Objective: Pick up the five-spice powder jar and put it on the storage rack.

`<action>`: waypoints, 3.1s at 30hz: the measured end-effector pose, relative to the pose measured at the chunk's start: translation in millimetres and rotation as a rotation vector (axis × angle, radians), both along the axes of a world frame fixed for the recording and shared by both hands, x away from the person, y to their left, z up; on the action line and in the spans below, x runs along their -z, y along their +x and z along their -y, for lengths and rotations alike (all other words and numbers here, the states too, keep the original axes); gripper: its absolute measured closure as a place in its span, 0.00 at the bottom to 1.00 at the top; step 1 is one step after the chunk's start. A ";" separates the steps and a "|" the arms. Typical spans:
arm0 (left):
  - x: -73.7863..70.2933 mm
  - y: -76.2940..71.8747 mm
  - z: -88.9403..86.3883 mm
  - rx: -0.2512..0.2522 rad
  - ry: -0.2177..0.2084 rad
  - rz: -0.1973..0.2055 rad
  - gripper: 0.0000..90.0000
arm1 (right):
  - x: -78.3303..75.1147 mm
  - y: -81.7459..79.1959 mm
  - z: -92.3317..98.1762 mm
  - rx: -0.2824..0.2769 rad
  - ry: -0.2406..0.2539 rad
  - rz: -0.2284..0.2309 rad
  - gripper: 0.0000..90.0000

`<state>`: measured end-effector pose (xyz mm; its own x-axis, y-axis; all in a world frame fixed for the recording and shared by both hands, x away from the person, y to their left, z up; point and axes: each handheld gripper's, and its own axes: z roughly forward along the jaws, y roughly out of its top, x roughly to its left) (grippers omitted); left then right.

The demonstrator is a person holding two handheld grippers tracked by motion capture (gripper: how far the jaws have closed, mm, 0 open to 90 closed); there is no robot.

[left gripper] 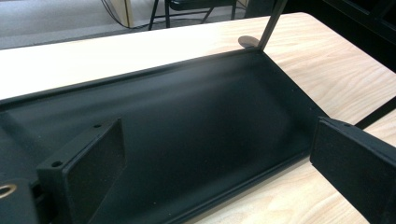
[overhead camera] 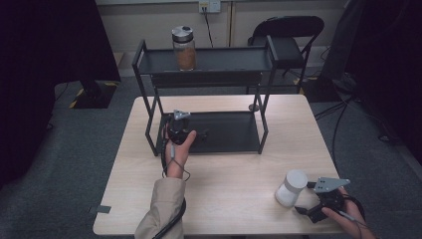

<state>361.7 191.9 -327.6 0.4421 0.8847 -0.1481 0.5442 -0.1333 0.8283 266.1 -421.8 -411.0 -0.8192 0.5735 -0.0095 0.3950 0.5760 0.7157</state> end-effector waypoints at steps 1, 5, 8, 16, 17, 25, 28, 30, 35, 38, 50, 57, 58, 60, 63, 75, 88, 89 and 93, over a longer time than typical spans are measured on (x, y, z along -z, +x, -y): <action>2.2 -0.5 -1.2 0.004 -0.006 -0.002 0.03 | 0.0 0.0 0.0 0.000 0.000 0.000 0.00; 9.8 -3.3 -3.1 0.000 -0.012 -0.011 0.03 | 0.1 0.0 0.1 -0.001 0.000 0.001 0.00; 14.0 -5.0 -3.7 0.002 -0.009 -0.016 0.03 | 0.0 0.0 0.0 0.000 0.000 0.000 0.00; 18.4 -11.8 -2.3 0.023 0.017 -0.017 0.03 | 0.0 0.0 0.0 0.000 0.000 0.000 0.00; 19.8 -12.5 -3.0 0.025 0.008 -0.021 0.03 | 0.0 0.0 0.0 0.000 0.000 0.000 0.00; 27.8 -19.4 -3.7 0.038 0.022 -0.025 0.03 | 0.1 0.0 0.0 0.000 0.000 0.001 0.00; 32.8 -22.2 -5.0 0.039 0.009 -0.028 0.03 | 0.0 0.0 0.0 0.000 0.000 0.000 0.00; 34.5 -23.5 -5.0 0.047 0.016 -0.032 0.03 | 0.0 0.0 0.0 0.000 0.000 0.000 0.00; 41.7 -28.7 -4.7 0.052 0.020 -0.038 0.03 | 0.1 0.0 0.1 -0.001 0.000 0.001 0.00; 46.7 -31.5 -5.7 0.057 0.022 -0.049 0.03 | 0.0 -0.1 0.0 0.000 0.000 0.000 0.00; 59.7 -42.6 -7.4 0.069 0.055 -0.069 0.03 | 0.0 -0.2 -0.2 0.001 0.000 0.000 0.00; 68.5 -49.4 -9.1 0.073 0.064 -0.086 0.03 | 0.0 -0.2 -0.2 0.001 0.000 0.000 0.00; 69.8 -50.5 -9.4 0.073 0.064 -0.088 0.03 | 0.1 -0.1 -0.1 0.001 0.000 0.001 0.00; 71.7 -51.4 -11.0 0.076 0.066 -0.096 0.03 | 0.0 -0.2 -0.2 0.002 0.000 0.000 0.00; 73.9 -54.4 -13.1 0.067 0.066 -0.098 0.03 | 0.1 -0.2 -0.1 0.001 0.000 0.001 0.00; 83.5 -63.2 -16.4 0.070 0.108 -0.128 0.03 | 0.1 -0.2 -0.2 0.001 0.000 0.001 0.00; 87.4 -69.4 -5.7 0.101 0.213 -0.096 0.00 | 0.0 -0.2 -0.3 0.002 0.000 0.000 0.00; 87.4 -69.5 -5.6 0.101 0.213 -0.096 0.00 | 0.0 -0.2 -0.3 0.002 0.000 0.000 0.00; 87.5 -69.5 -5.6 0.102 0.214 -0.096 0.00 | 0.1 -0.2 -0.2 0.001 0.000 0.001 0.00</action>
<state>292.2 197.5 -415.0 0.5235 0.8520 -0.0081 0.5936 -0.3578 0.7208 265.9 -421.6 -411.1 -0.8184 0.5746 -0.0101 0.3950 0.5753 0.7162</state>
